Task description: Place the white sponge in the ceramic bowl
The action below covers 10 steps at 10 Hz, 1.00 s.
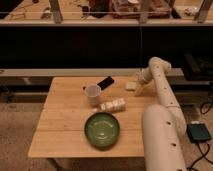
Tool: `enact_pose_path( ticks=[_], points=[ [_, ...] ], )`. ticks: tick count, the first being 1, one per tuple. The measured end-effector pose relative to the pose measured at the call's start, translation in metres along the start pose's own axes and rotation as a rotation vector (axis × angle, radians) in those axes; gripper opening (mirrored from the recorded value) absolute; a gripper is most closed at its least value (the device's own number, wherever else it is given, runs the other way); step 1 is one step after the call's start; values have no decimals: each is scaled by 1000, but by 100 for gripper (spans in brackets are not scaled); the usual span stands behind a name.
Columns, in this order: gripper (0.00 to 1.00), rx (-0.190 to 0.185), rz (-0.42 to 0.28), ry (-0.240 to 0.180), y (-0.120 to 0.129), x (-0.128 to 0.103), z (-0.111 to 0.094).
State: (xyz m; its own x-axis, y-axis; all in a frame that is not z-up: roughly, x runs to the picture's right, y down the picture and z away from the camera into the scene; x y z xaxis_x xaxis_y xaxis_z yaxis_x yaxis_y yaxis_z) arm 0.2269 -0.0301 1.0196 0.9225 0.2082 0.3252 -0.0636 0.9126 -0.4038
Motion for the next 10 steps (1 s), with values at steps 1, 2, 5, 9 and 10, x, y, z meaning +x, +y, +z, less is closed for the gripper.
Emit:
enact_pose_path(
  ticks=[1, 2, 5, 9, 10],
  points=[
    [80, 0, 0, 0, 0, 0, 0],
    [80, -9, 15, 19, 2, 5, 2],
    [80, -34, 95, 121, 16, 24, 19],
    [66, -48, 84, 125, 21, 21, 15],
    [58, -52, 85, 125, 22, 21, 14]
  ],
)
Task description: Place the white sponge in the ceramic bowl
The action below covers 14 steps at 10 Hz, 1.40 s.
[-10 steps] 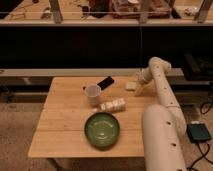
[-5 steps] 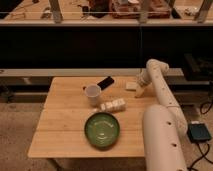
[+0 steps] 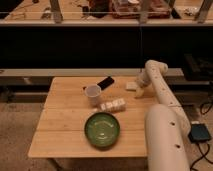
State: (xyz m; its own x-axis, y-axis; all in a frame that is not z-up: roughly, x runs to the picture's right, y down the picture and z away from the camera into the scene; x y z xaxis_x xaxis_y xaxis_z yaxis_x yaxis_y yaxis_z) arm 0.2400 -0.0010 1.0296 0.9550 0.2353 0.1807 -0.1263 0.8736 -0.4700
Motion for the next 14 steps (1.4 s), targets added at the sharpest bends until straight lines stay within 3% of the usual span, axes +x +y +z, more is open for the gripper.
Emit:
enact_pose_path(
  ticks=[5, 6, 9, 14],
  points=[
    [6, 5, 3, 1, 0, 4, -9],
    [1, 5, 3, 2, 0, 4, -9],
    [0, -3, 57, -30, 7, 12, -3],
    [0, -9, 42, -26, 8, 8, -7]
  ],
)
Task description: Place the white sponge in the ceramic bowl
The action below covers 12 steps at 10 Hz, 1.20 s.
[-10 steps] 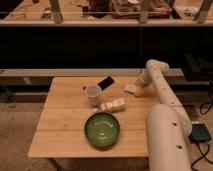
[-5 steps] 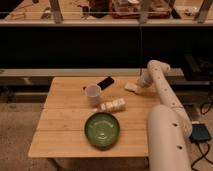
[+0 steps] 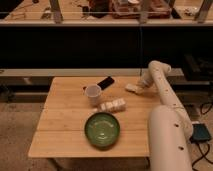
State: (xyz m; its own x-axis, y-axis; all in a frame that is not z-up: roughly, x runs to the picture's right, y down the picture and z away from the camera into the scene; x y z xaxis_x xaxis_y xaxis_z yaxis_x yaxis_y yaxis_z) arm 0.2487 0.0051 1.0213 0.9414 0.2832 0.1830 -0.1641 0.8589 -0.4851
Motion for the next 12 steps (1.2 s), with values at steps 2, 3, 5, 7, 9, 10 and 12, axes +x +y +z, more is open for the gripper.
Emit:
enact_pose_path(
  ticks=[2, 3, 5, 7, 9, 10, 12],
  points=[
    [0, -14, -57, 7, 17, -13, -28],
    [0, -17, -73, 9, 22, -19, -44],
    [0, -25, -128, 13, 35, -47, -90],
    [0, -34, -186, 18, 55, -73, -129],
    [0, -33, -279, 22, 74, -123, -150],
    [0, -29, -309, 24, 78, -142, -150],
    [0, -24, -378, 34, 105, -185, -141]
  ],
)
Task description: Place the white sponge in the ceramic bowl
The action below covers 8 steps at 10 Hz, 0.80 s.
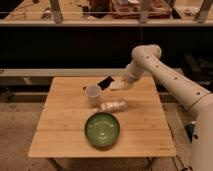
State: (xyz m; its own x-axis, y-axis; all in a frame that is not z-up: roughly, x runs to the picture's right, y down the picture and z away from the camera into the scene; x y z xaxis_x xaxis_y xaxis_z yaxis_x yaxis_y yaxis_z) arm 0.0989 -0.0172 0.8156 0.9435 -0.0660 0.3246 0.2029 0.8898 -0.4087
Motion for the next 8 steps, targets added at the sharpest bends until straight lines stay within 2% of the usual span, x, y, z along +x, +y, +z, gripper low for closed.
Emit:
enact_pose_path(
  ticks=[2, 4, 5, 7, 8],
  points=[
    [0, 0, -57, 4, 29, -22, -1],
    [0, 13, -110, -16, 83, -34, -9],
    [0, 23, -118, -24, 97, -37, -10],
    [0, 64, -146, -42, 142, -46, 4],
    [0, 67, -159, -43, 155, -50, 13]
  ],
)
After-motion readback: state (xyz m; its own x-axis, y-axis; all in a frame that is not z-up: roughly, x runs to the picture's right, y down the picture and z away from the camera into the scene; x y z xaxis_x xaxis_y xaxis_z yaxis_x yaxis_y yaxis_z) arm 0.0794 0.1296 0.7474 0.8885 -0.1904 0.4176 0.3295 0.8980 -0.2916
